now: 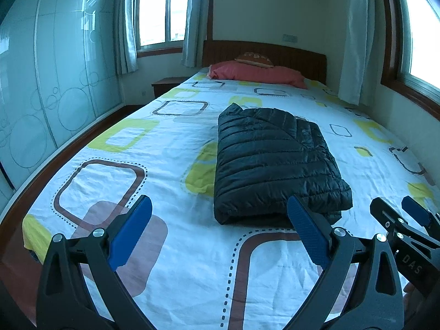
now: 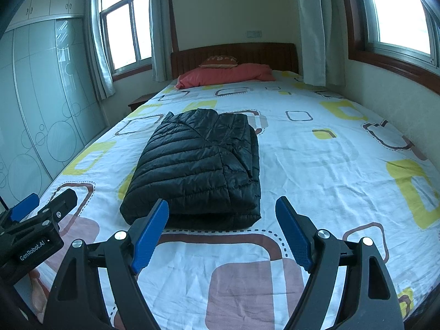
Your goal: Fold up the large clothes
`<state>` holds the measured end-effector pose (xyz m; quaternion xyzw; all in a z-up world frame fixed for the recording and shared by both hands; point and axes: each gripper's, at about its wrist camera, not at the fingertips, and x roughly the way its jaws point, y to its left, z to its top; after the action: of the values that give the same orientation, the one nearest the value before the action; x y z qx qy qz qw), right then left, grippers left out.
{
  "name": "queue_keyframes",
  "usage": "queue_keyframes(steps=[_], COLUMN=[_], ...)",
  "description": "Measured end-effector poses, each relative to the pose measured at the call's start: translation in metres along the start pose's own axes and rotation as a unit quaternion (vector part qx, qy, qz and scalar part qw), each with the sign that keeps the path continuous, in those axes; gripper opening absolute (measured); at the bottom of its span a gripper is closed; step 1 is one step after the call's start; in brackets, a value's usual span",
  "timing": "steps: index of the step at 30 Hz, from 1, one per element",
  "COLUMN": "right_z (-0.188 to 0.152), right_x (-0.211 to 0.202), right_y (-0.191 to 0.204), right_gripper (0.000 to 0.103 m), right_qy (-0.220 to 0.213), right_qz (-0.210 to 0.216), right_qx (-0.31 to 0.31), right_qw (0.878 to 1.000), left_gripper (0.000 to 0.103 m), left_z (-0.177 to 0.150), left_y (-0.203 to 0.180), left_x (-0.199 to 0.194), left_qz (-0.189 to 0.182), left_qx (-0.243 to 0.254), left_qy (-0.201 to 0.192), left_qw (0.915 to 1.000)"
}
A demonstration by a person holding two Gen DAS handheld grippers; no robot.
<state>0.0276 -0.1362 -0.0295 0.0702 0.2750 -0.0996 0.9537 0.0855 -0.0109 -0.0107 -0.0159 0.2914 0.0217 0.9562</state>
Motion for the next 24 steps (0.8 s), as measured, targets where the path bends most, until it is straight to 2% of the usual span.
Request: queue_keyframes(steps=[24], right_z=[-0.0032], right_x=[0.0069], right_y=[-0.0015], right_gripper=[0.079], right_qy=[0.005], right_qz=[0.003], right_qx=[-0.002], right_qw=[1.000], left_gripper=[0.101], left_z=[-0.0020], left_y=[-0.0052], left_x=[0.0036], left_qz=[-0.002], left_qx=[0.014], left_qy=[-0.001], left_qw=[0.9999])
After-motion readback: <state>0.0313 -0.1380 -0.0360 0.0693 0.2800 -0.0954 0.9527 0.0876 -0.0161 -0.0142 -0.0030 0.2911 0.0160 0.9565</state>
